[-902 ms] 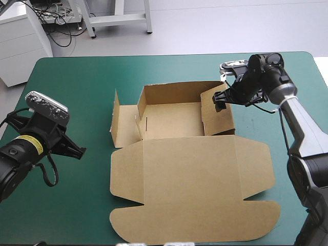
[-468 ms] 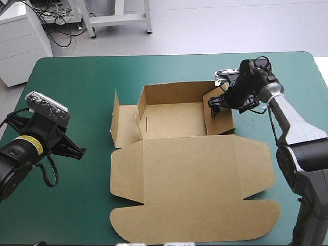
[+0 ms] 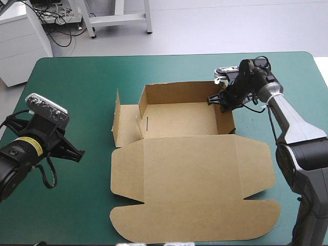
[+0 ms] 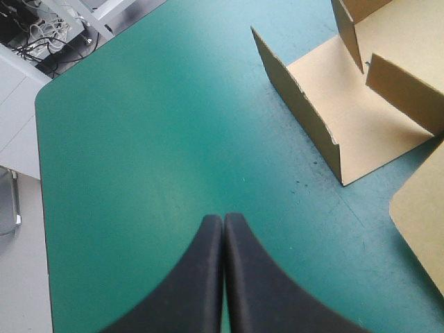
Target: Fold the box
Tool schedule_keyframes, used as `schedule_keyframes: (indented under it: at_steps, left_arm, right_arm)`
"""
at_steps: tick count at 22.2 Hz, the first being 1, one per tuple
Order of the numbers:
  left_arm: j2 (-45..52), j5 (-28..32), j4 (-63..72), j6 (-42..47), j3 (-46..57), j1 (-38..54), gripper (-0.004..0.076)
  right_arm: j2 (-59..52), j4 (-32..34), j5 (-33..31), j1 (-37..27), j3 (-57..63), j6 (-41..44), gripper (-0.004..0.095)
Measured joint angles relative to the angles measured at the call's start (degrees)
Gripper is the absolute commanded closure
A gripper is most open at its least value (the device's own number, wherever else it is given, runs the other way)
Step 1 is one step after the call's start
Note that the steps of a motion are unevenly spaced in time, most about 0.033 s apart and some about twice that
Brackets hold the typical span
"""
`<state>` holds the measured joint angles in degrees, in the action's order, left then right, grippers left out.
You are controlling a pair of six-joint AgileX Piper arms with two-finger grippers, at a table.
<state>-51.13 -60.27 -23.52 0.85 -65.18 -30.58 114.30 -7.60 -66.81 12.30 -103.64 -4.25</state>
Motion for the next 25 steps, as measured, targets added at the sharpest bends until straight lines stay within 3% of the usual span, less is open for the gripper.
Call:
schedule_keyframes:
  at_steps: [7, 14, 25]
  left_arm:
    - [0.0, -0.26, 0.0, 0.0, 0.0, 0.0, 0.0733]
    - [0.0, -0.58, 0.05, 2.73, 0.0, 0.0, 0.0733]
    - [0.0, 1.83, 5.63, 3.0, 0.0, 0.0, 0.0733]
  right_arm:
    - [0.25, -0.05, 0.17, 0.03, -0.04, -0.32, 0.0931]
    - [-3.85, 0.96, -3.37, -0.95, -2.51, -7.91, 0.0931]
    - [-30.3, -3.34, -4.52, -20.39, 4.78, -19.15, 0.0932]
